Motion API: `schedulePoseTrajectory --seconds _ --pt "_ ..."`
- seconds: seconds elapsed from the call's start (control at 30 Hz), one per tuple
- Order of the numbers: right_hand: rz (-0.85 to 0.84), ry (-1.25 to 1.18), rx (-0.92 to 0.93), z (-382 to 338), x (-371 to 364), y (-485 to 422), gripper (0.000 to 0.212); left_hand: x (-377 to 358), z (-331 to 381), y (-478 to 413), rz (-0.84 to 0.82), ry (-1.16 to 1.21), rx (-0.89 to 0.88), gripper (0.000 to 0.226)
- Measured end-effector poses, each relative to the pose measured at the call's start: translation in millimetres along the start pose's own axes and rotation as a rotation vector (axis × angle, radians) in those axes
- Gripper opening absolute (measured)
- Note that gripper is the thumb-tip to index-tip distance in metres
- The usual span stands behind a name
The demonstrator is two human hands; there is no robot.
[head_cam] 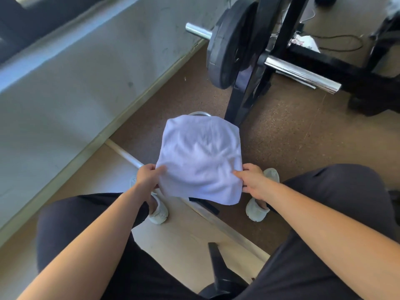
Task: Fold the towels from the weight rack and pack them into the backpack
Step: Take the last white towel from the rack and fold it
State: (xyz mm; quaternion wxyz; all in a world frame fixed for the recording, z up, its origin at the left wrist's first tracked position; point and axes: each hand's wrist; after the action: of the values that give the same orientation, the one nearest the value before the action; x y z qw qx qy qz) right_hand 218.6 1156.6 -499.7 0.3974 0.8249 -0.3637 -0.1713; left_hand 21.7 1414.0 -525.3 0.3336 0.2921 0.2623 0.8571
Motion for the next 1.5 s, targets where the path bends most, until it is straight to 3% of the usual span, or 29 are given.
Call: schedulePoseTrajectory --seconds 0.07,0.17,0.27,0.33,0.43,0.57,0.63,0.73,0.83,1.0,1.17,1.33,1.5 --pt "0.014 -0.009 0.006 -1.4 1.5 7.0 0.023 0.6 5.8 8.5 0.054 -0.044 -0.038 0.023" --pt "-0.13 -0.053 -0.131 -1.2 3.9 18.5 0.04 1.7 8.8 18.4 0.122 -0.124 -0.066 0.02" --pt "-0.207 -0.07 -0.25 -0.6 3.4 30.8 0.041 5.8 8.6 26.5 0.109 -0.086 -0.026 0.015" --pt "-0.175 -0.089 -0.252 -5.1 4.8 36.8 0.036 8.6 10.9 30.4 0.072 0.012 -0.005 0.029" --pt "-0.099 -0.233 -0.111 -22.7 11.6 40.4 0.032 11.3 33.3 38.0 0.02 0.203 -0.182 0.03" --pt "-0.183 -0.474 0.261 -42.8 23.6 37.5 0.035 16.7 62.1 40.1 -0.101 0.548 -0.41 0.022" --pt "-0.152 -0.336 0.231 -36.3 26.3 31.1 0.034 13.2 51.0 30.4 -0.068 0.471 -0.37 0.026" --pt "-0.017 -0.158 0.047 -16.4 23.8 15.1 0.026 0.8 18.2 13.9 0.018 0.254 -0.137 0.053" --pt "0.041 -0.086 -0.049 -7.8 23.1 3.5 0.025 -4.7 0.9 -1.3 0.064 0.163 0.003 0.023" --pt "-0.061 0.038 -0.126 -1.3 21.7 -2.2 0.021 -4.4 -13.2 -12.9 -0.058 0.144 0.314 0.039" --pt "-0.011 0.143 -0.142 5.1 19.2 -10.7 0.028 -10.1 -9.7 -16.9 -0.191 0.217 0.24 0.007" --pt "-0.205 0.018 -0.125 5.2 16.2 -11.5 0.026 -15.3 -1.0 -24.0 -0.299 0.211 0.127 0.007" --pt "-0.199 -0.076 -0.081 6.2 11.3 -15.6 0.031 -21.5 7.1 -27.9 -0.408 0.238 0.13 0.024"
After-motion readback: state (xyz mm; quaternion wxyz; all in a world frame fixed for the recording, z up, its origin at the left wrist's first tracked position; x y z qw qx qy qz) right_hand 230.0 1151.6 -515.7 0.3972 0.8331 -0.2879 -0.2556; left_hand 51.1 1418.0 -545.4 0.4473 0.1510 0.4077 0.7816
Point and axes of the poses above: each hand's wrist, its own y-axis away from the middle knuckle, its own x-axis out of the back of the hand, z = x × y, and after that the axes turned 8 degrees about -z, right-handed
